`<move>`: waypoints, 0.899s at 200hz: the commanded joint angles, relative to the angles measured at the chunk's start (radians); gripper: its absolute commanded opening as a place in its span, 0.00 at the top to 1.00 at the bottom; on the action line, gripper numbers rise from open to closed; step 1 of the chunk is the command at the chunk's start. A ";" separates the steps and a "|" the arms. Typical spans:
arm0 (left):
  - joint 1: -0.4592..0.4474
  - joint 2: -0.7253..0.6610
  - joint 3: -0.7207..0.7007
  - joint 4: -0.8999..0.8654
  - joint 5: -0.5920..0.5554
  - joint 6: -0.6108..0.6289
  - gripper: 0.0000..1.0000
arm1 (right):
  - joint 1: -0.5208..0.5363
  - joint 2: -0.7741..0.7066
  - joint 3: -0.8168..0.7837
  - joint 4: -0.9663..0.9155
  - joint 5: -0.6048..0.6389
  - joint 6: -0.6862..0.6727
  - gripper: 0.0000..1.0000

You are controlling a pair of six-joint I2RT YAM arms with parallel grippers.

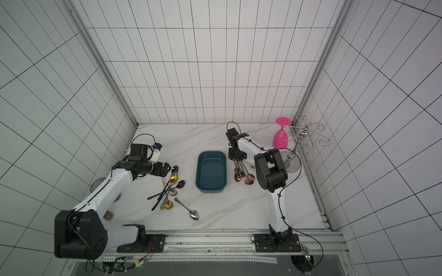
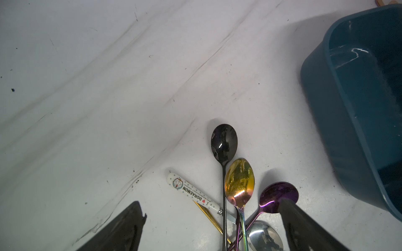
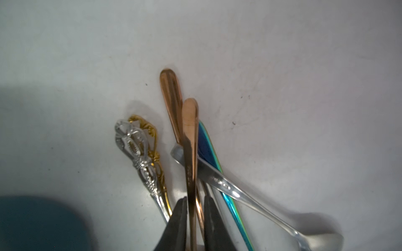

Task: Put the spoon into the storage box
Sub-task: Pick up the spoon from the center of the board.

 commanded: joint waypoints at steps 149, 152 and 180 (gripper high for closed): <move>-0.003 -0.014 -0.005 0.023 0.003 0.001 0.01 | -0.009 -0.120 -0.015 -0.054 -0.031 0.009 1.00; -0.002 -0.013 -0.005 0.022 0.003 0.001 0.01 | -0.009 -0.130 -0.019 -0.054 -0.034 0.010 1.00; -0.002 -0.013 -0.011 0.030 0.012 0.004 0.01 | -0.010 -0.188 -0.030 -0.064 -0.065 0.019 1.00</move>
